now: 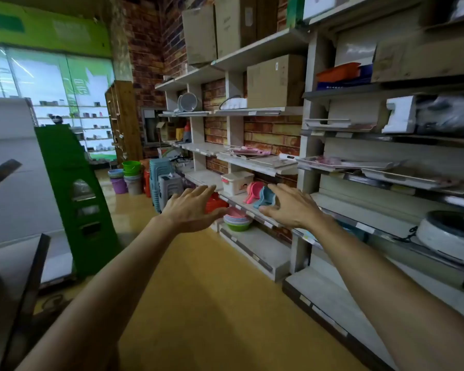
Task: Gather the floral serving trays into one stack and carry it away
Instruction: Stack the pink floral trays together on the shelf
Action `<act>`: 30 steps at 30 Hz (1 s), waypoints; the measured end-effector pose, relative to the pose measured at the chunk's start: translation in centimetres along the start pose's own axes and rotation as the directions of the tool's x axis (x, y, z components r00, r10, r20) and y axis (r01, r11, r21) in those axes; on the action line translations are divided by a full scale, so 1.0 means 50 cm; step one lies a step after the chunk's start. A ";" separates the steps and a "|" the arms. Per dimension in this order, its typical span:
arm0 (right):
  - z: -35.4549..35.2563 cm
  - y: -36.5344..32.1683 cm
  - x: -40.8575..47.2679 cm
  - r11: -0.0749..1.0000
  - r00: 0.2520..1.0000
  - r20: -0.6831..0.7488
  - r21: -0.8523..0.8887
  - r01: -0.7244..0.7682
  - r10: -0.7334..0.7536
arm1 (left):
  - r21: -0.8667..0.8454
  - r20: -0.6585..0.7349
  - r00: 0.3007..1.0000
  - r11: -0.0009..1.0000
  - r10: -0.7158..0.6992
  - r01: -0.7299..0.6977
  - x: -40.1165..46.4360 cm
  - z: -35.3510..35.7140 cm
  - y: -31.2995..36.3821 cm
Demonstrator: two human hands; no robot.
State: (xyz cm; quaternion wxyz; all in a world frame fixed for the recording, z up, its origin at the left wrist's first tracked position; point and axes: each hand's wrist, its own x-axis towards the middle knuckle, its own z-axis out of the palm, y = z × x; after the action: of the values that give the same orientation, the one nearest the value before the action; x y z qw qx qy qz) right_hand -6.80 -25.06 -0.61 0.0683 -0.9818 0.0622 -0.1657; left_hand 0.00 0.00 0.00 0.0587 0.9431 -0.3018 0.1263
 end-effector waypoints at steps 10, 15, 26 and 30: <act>0.076 0.054 0.186 0.998 1.000 0.008 0.056 0.000 0.000 | 0.008 -0.006 1.000 1.000 -0.018 0.018 0.193 0.063 -0.058; 0.107 0.090 0.308 0.998 0.999 0.038 0.056 0.006 -0.008 | -0.021 -0.004 1.000 0.999 -0.025 0.025 0.313 0.084 -0.076; 0.184 0.169 0.589 0.993 0.999 0.033 0.118 0.013 -0.017 | -0.111 0.016 0.998 0.992 -0.055 0.056 0.566 0.170 -0.126; 0.226 0.178 0.692 0.992 0.999 0.017 0.122 0.028 -0.030 | -0.134 0.009 0.997 0.988 -0.081 0.081 0.658 0.209 -0.174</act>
State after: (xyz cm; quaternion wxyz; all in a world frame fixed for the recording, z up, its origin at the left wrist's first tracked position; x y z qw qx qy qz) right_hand 28.50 -37.54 -1.59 0.1262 -0.9782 0.0369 -0.1610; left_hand 33.04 -13.14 -1.36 0.1265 0.9488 -0.2711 0.1018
